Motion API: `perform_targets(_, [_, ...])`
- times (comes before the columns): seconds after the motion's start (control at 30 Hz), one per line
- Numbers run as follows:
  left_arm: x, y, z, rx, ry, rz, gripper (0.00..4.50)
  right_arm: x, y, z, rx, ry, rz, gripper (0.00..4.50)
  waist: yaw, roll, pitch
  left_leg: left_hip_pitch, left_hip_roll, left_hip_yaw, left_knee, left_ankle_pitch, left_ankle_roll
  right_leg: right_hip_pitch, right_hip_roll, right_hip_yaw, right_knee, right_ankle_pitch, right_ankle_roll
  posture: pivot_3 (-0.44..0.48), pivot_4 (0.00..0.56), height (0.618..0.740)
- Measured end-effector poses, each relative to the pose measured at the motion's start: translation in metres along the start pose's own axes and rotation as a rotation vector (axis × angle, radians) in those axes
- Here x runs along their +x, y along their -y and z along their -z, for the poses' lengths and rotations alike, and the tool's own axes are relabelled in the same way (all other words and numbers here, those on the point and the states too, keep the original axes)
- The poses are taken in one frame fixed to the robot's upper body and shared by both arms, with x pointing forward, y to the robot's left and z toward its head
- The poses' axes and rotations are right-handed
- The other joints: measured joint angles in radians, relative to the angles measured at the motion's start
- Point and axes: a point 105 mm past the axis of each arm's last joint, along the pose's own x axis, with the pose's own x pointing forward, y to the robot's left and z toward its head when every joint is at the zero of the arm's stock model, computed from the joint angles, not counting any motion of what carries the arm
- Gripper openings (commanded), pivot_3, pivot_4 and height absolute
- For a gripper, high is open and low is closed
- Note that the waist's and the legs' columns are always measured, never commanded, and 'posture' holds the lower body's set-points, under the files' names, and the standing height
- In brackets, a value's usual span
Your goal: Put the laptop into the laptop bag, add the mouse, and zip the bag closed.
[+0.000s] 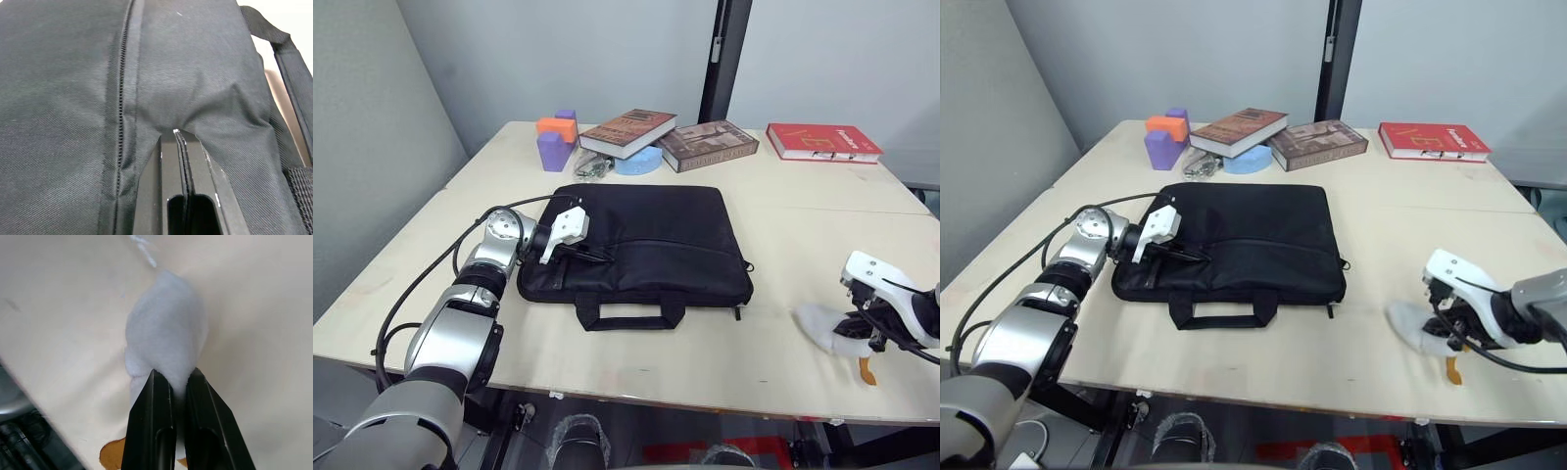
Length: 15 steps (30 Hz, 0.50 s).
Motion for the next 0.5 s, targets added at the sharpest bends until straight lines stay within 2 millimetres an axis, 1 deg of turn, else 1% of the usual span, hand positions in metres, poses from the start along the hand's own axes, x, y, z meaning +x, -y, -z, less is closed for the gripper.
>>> perform_targets(0.03, [0.001, 0.001, 0.0, 0.008, -0.004, 0.005, 0.0, -0.002, 0.011, -0.004, -0.013, 0.013, 0.061, 0.04, 0.0, 0.001, -0.001, 0.0, 0.0, 0.001, 0.0, 0.0, 0.0, 0.0, 0.0, 0.001, 0.0, 0.0, 0.0, 0.0, 0.15, 0.707])
perform_targets(0.1, [0.002, 0.001, 0.0, 0.017, -0.005, 0.009, 0.0, -0.003, 0.022, -0.006, -0.03, 0.024, 0.124, 0.04, 0.0, 0.001, -0.001, 0.0, 0.0, 0.002, 0.0, 0.0, 0.001, 0.0, -0.001, 0.0, 0.0, 0.0, 0.0, 0.0, 0.15, 0.707])
perform_targets(0.17, [0.002, 0.003, 0.001, 0.027, -0.008, 0.013, 0.0, 0.001, 0.029, -0.012, -0.044, 0.04, 0.17, 0.04, -0.002, 0.002, -0.002, 0.0, 0.0, 0.003, 0.0, 0.0, 0.002, 0.0, -0.001, 0.001, 0.0, 0.0, 0.0, 0.0, 0.15, 0.707])
perform_targets(0.33, [0.004, 0.006, 0.002, 0.05, -0.013, 0.023, 0.0, 0.012, 0.034, -0.028, -0.104, 0.065, 0.215, 0.04, -0.001, 0.004, -0.003, 0.0, -0.001, 0.004, 0.0, 0.0, 0.003, 0.0, -0.002, 0.002, 0.0, 0.0, 0.0, 0.0, 0.15, 0.707])
perform_targets(0.47, [0.006, 0.008, 0.003, 0.066, -0.022, 0.038, 0.0, 0.02, 0.031, -0.038, -0.156, 0.064, 0.216, 0.04, -0.002, 0.004, -0.004, 0.0, -0.001, 0.004, 0.0, 0.0, 0.003, 0.0, -0.002, 0.002, 0.0, 0.0, 0.0, 0.0, 0.15, 0.707])
perform_targets(0.5, [0.006, 0.009, 0.004, 0.066, -0.024, 0.038, 0.0, 0.023, 0.031, -0.044, -0.177, 0.07, 0.221, 0.04, -0.003, 0.005, -0.004, 0.001, -0.001, 0.005, 0.0, 0.0, 0.003, 0.0, -0.002, 0.002, 0.0, 0.0, 0.0, 0.0, 0.15, 0.707])
